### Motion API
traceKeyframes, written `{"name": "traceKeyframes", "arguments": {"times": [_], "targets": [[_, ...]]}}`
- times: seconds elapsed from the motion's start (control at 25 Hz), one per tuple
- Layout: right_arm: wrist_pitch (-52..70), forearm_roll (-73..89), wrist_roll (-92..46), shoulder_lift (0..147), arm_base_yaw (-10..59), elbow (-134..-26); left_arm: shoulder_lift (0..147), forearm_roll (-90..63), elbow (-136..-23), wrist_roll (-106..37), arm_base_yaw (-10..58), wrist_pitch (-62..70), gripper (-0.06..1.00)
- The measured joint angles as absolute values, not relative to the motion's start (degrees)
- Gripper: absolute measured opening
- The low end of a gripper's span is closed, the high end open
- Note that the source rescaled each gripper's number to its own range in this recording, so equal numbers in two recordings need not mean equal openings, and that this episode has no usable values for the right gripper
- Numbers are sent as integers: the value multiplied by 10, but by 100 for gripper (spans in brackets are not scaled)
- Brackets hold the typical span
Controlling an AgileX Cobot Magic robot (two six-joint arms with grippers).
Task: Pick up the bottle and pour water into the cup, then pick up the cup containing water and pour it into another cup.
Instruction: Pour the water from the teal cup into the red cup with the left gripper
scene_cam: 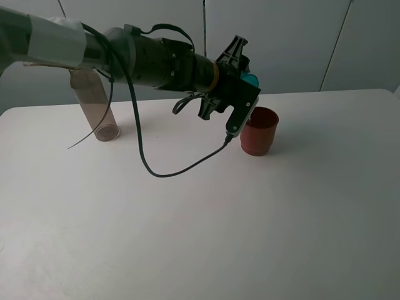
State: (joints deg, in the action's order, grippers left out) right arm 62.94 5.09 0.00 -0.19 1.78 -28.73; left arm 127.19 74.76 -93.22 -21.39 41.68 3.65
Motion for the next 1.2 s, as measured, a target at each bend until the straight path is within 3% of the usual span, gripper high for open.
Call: {"name": "traceKeyframes", "arguments": {"times": [1.04, 1.2], "targets": [[629, 51, -4, -2, 18, -287, 1272, 767, -932, -214, 417, 35, 18], [629, 51, -4, -2, 18, -287, 1272, 717, -932, -205, 417, 35, 18]]}}
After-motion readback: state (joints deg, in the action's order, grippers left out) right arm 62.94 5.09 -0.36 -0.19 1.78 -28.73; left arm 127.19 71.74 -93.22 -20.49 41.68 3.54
